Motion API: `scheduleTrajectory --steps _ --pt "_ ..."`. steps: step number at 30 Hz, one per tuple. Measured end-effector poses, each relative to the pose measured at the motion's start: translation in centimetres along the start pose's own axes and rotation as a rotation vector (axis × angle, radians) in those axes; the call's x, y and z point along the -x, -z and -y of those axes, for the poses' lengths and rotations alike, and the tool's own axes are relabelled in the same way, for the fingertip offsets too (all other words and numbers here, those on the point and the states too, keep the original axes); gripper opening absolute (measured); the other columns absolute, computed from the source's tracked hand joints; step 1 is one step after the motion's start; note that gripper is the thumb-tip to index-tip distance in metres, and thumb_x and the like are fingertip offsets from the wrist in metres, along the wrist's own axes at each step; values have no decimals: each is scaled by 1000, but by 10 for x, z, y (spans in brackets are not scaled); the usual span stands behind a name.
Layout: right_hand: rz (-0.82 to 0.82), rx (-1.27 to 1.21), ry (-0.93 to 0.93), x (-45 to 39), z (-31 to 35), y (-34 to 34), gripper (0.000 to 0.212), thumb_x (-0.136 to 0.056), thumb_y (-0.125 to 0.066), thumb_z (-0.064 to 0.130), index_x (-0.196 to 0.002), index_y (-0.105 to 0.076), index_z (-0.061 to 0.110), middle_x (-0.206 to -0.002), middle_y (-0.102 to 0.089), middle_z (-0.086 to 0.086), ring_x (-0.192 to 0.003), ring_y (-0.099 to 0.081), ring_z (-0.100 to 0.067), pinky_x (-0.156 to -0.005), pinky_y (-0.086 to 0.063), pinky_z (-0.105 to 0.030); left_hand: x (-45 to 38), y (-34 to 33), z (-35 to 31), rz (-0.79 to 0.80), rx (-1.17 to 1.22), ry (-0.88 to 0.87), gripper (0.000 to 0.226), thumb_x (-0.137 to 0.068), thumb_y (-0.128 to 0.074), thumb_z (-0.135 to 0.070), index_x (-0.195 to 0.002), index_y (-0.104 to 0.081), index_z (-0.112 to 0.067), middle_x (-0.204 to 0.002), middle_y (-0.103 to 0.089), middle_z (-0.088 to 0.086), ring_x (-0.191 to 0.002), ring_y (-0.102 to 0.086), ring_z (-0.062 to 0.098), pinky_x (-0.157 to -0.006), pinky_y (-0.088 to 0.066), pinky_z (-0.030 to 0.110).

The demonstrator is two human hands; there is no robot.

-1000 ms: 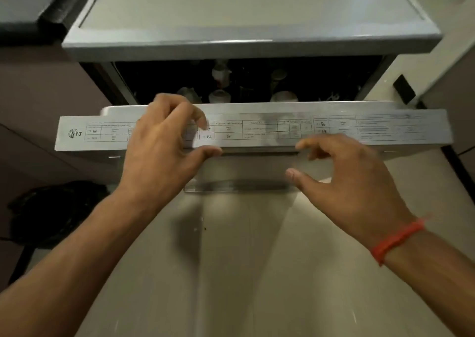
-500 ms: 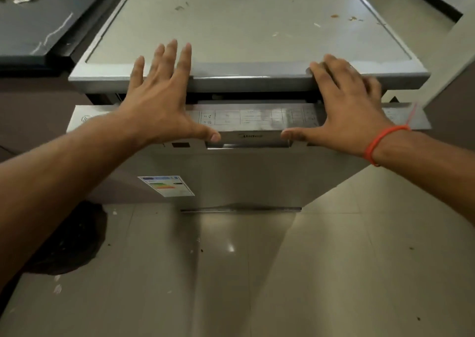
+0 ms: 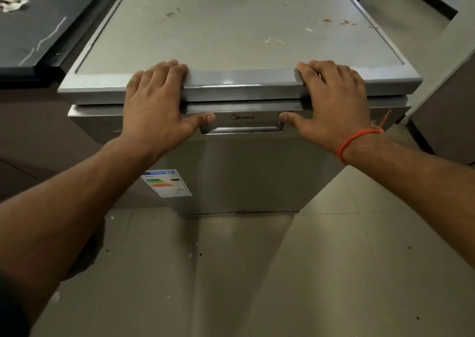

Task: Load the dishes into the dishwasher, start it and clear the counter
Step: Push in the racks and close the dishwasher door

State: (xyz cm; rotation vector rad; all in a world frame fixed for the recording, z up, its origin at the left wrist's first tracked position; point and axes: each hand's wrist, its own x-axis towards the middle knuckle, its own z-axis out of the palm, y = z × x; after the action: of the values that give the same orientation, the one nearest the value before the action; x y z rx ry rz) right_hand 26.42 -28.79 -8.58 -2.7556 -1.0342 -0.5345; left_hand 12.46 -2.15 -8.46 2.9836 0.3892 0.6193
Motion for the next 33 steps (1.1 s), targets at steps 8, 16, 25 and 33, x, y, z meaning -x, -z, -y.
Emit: scheduleTrajectory --steps 8,16,25,33 --pt "-45 -14 6 -15 -4 -2 82 -76 -72 67 -136 -51 15 -123 -49 -12 -113 -46 -35 -97 -44 -49 1 -15 -4 -110 3 58 75 -86 -59 -73 -137 -44 -19 -139 -48 9 -131 -42 33 -115 -25 49" --pt "-96 -43 -6 -16 -5 -6 70 -72 -79 61 -121 -56 17 -115 -51 -11 -106 -48 -35 -90 -43 -49 0 -19 -2 -132 -16 69 71 -87 -59 -71 -135 -46 -21 -139 -46 9 -130 -41 33 -112 -25 48" --pt "-107 -97 -67 -17 3 -3 67 -72 -78 62 -118 -57 18 -115 -52 -11 -109 -48 -34 -91 -43 -50 -4 -19 -8 -162 -7 118 63 -83 -63 -69 -123 -49 -23 -128 -48 7 -121 -43 32 -108 -28 47" --pt "-50 -47 -72 -17 9 7 65 -74 -77 60 -120 -54 19 -120 -47 -13 -114 -45 -35 -97 -44 -50 -2 -17 -14 -117 -51 120 67 -86 -56 -71 -131 -44 -21 -133 -45 9 -126 -42 33 -114 -28 48"
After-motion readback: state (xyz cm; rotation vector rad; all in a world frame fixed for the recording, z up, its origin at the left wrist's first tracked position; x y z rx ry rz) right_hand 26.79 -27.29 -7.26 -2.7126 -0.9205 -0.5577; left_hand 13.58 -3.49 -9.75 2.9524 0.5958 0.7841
